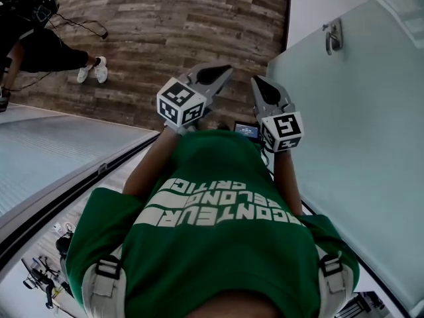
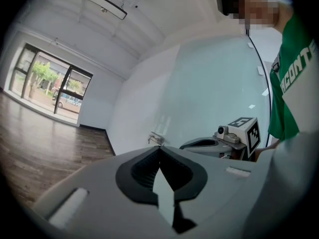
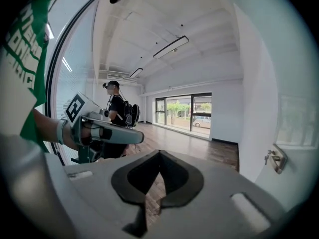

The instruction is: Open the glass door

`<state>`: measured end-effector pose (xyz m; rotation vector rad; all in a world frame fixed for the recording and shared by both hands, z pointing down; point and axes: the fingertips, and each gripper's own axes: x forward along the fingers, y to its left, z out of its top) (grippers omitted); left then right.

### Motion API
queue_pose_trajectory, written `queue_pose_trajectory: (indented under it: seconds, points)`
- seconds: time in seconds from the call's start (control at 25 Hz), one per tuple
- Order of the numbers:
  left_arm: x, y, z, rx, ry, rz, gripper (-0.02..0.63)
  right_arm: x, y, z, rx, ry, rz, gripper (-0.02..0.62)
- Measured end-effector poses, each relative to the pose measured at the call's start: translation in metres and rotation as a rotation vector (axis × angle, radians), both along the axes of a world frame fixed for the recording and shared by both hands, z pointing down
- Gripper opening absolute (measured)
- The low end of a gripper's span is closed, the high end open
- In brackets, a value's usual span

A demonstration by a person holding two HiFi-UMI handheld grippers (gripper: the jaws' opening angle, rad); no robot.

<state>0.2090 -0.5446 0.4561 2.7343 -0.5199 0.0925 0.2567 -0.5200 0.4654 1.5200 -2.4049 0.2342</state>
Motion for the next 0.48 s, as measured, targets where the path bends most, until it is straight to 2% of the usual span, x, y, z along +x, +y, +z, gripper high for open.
queue_pose_trajectory:
  seconds: [0.2,0.48]
  points:
    - [-0.016,-0.002,0.005,-0.016,0.001,-0.031,0.015,-0.028,-0.002,0.001,0.003,0.026,-0.076,-0.008]
    - [-0.03,-0.004,0.006,-0.009,-0.002,-0.056,0.015,-0.048,-0.003,0.006,0.006,0.064,-0.147,-0.008]
